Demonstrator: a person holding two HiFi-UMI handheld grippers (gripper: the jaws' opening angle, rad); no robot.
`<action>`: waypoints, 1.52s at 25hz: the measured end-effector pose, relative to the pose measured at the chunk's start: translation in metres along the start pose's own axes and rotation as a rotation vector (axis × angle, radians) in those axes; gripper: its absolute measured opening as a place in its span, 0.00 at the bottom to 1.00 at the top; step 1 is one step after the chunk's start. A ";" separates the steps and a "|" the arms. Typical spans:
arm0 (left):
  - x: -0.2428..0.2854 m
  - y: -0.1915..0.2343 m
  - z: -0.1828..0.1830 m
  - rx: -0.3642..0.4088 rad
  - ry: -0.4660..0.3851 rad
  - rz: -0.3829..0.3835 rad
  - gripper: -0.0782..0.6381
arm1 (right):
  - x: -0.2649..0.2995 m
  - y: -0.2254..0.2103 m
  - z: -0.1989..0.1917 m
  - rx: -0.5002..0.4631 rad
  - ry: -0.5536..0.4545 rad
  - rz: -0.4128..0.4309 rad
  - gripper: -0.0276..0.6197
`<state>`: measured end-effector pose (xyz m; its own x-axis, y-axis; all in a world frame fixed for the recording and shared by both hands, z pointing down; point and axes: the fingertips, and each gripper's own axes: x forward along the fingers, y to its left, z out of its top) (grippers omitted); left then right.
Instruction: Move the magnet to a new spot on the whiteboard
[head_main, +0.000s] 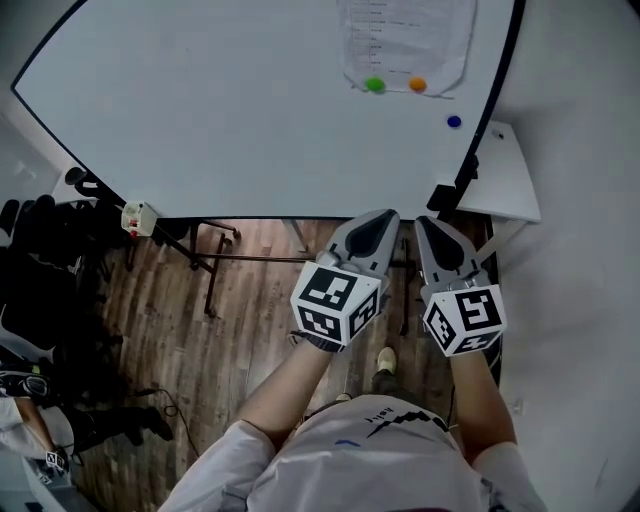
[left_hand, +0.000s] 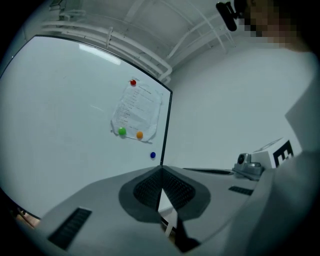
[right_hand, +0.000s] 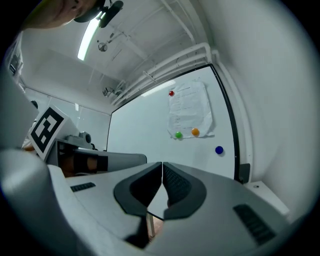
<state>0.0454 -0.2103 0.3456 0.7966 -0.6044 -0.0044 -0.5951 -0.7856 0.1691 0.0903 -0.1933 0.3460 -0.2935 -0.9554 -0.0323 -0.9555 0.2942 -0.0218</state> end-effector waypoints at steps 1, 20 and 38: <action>0.010 0.004 0.001 0.001 -0.001 0.008 0.12 | 0.007 -0.009 0.000 0.003 0.001 0.004 0.07; 0.136 0.035 -0.001 0.014 -0.001 0.081 0.12 | 0.095 -0.156 0.003 -0.040 -0.012 -0.066 0.11; 0.154 0.049 0.001 0.009 0.002 0.073 0.12 | 0.137 -0.202 0.004 -0.149 0.015 -0.230 0.28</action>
<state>0.1382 -0.3420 0.3518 0.7516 -0.6595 0.0097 -0.6522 -0.7409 0.1600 0.2436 -0.3841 0.3417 -0.0671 -0.9973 -0.0284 -0.9907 0.0633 0.1203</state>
